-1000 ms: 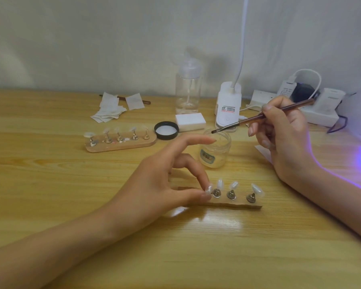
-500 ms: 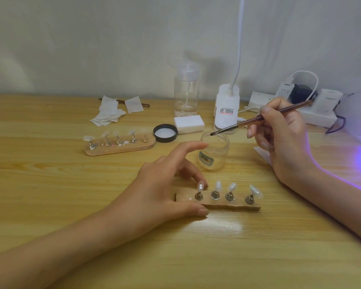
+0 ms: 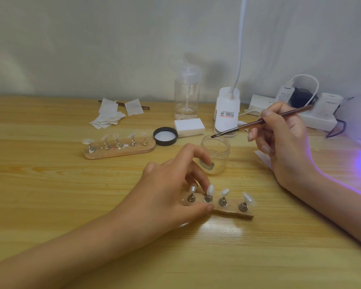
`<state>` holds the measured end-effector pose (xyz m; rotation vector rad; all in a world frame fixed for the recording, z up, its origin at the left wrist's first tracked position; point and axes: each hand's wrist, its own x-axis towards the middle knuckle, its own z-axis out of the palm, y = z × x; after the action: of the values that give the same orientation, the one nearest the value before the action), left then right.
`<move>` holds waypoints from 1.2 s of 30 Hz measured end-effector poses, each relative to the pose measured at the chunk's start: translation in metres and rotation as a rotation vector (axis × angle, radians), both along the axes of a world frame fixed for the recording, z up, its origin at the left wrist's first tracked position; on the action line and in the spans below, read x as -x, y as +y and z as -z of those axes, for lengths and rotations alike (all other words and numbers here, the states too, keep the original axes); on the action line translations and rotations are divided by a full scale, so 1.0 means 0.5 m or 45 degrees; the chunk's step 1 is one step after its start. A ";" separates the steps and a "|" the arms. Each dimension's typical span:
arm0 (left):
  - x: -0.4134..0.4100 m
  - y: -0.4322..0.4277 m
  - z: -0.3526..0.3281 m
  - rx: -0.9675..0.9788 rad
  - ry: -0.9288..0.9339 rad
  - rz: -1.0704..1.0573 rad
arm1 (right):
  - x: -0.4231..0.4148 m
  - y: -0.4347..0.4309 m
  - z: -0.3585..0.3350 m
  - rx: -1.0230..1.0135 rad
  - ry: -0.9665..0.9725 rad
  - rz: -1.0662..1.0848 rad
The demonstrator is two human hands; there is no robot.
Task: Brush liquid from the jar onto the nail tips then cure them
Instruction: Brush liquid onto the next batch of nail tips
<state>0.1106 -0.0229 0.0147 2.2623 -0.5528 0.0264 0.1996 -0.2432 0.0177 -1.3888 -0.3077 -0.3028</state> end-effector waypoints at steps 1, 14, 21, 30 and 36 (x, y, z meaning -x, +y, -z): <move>-0.002 -0.001 0.003 0.007 0.010 -0.006 | 0.000 0.000 0.000 -0.002 0.002 -0.001; 0.004 -0.006 -0.004 0.045 -0.059 -0.062 | 0.004 0.002 -0.005 0.004 0.038 0.005; -0.002 -0.005 0.002 0.084 -0.117 -0.019 | 0.003 0.001 -0.004 -0.008 0.039 -0.010; 0.007 -0.010 0.002 -0.003 -0.251 0.034 | 0.000 -0.001 -0.001 -0.006 0.030 -0.023; 0.020 0.000 -0.019 -0.221 -0.613 0.078 | 0.000 -0.002 0.000 -0.015 0.030 -0.027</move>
<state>0.1007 -0.0229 0.0242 2.4121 -0.9041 0.5207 0.1997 -0.2442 0.0175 -1.3754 -0.3005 -0.2700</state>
